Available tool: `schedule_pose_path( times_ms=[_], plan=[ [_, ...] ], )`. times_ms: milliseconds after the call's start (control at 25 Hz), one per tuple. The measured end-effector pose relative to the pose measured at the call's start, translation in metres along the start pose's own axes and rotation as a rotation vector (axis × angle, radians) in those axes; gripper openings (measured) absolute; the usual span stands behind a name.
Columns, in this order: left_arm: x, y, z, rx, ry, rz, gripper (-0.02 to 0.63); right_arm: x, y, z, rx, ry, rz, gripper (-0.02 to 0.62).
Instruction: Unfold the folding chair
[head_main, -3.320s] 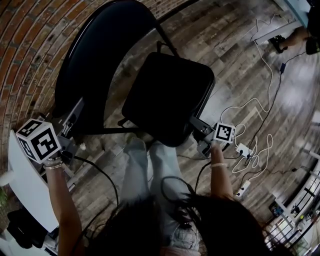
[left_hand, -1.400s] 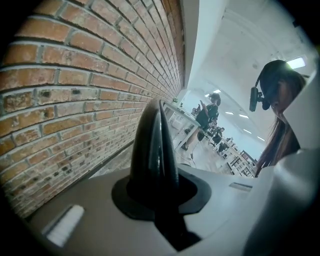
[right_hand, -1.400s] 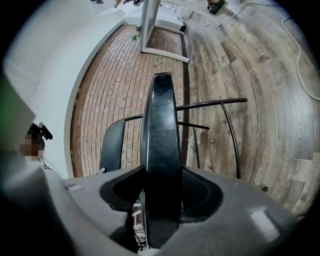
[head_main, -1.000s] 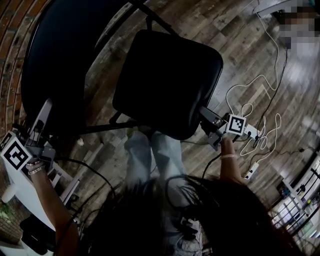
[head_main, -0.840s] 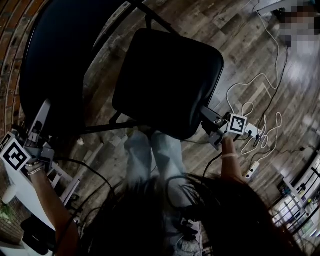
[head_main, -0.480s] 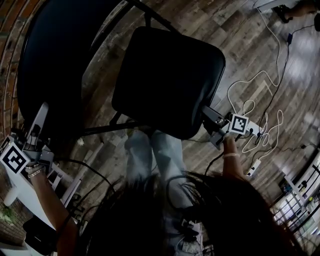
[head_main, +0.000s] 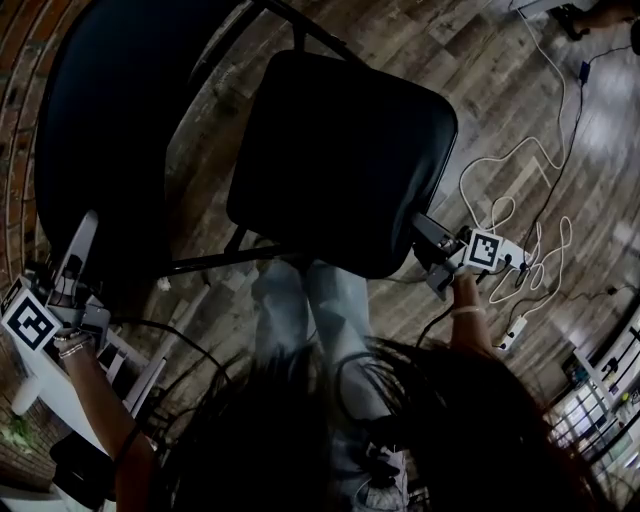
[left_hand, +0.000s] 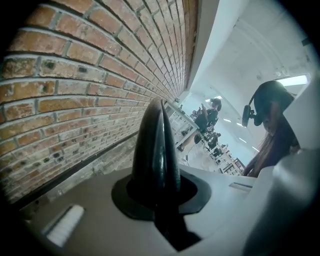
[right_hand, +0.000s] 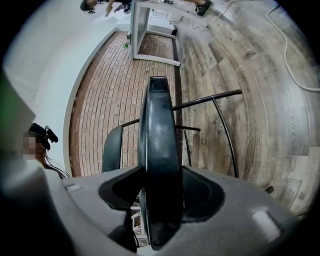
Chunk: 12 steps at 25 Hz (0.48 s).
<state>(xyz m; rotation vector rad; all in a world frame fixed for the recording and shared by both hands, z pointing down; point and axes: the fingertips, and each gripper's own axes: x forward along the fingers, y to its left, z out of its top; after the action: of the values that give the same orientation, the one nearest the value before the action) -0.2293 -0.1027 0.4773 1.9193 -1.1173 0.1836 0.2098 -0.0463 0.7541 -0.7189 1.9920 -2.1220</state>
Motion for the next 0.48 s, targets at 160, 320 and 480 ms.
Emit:
schedule_pose_path(
  times_ms=[160, 320, 480],
  plan=[
    [0.002, -0.002, -0.004, -0.002, 0.002, -0.004, 0.054, -0.006, -0.007, 0.0, 0.009, -0.02, 0.0, 0.224],
    [0.004, 0.0, -0.005, -0.007, 0.003, -0.01, 0.055, -0.008, -0.013, 0.001, 0.014, -0.03, 0.002, 0.225],
    [0.007, -0.003, -0.007, -0.011, 0.002, -0.012, 0.054, -0.009, -0.016, 0.002, 0.025, -0.019, 0.011, 0.225]
  ],
)
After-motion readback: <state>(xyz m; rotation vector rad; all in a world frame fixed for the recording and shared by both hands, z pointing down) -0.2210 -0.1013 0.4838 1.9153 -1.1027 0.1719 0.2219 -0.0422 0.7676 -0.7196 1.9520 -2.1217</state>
